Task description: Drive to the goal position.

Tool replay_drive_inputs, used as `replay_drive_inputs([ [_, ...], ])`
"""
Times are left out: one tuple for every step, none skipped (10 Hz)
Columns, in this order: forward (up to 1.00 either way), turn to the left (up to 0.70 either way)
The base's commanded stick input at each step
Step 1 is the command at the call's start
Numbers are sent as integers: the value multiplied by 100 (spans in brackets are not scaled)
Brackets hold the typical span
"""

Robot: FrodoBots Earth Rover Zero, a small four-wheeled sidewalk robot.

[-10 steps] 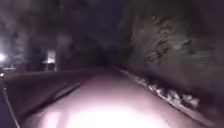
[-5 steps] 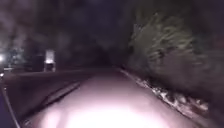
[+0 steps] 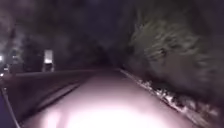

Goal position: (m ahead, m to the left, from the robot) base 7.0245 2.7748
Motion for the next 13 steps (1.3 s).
replay_drive_inputs([
  [50, 0],
  [50, 0],
  [50, 0],
  [50, 0],
  [50, 0],
  [50, 0],
  [50, 0],
  [50, 0],
  [50, 0],
  [50, 0],
  [50, 0],
  [50, 0],
  [50, 0],
])
